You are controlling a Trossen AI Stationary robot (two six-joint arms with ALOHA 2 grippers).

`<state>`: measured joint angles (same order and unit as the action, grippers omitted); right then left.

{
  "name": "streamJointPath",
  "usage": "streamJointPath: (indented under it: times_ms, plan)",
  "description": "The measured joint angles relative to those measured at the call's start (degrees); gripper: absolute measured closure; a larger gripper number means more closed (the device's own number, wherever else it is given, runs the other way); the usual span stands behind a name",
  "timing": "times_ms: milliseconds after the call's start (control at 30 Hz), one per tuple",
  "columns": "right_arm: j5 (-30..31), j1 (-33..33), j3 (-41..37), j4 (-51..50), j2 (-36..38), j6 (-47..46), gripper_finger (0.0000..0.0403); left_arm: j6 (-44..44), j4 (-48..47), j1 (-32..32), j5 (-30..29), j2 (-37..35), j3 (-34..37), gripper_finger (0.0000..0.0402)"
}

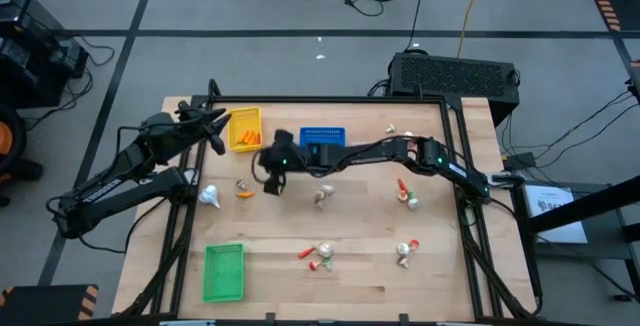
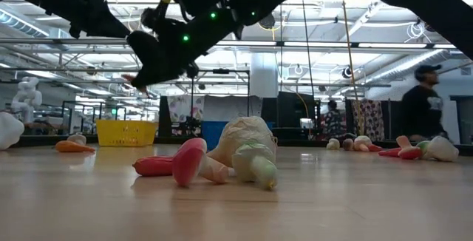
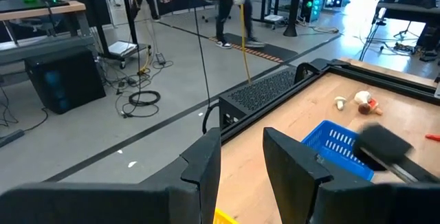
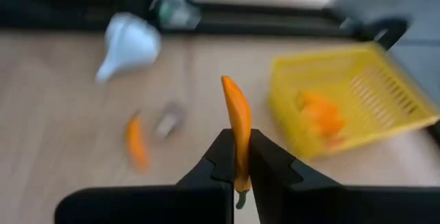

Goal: Sort produce into baskets
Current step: Put the yellow chili pepper into the yellow bin

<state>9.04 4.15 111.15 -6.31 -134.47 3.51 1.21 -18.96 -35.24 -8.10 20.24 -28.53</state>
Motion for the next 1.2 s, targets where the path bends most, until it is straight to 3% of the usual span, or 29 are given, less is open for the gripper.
streamJointPath:
  times_ms: [400, 667, 1100, 1200]
  plan:
    - [-1.9, 6.3, 0.0, 26.2, -4.5, -0.6, 0.0384, 0.0, 1.6, 0.0, 0.0, 1.9, 0.0, 0.0283]
    - [-3.2, 9.5, 0.0, 36.7, -9.7, -4.9, 0.0384, -0.1, 4.9, 0.0, -0.1, 4.9, 0.0, 0.0283]
    - [-3.5, 10.5, 0.0, 36.2, -12.1, -5.5, 0.0384, -1.5, 9.3, 0.0, -0.3, 9.0, 0.0, 0.0283]
    - [-5.9, 10.4, 0.0, 36.0, -12.1, -5.5, 0.0384, -1.6, 9.7, 0.0, -0.3, 9.7, 0.0, 0.0283]
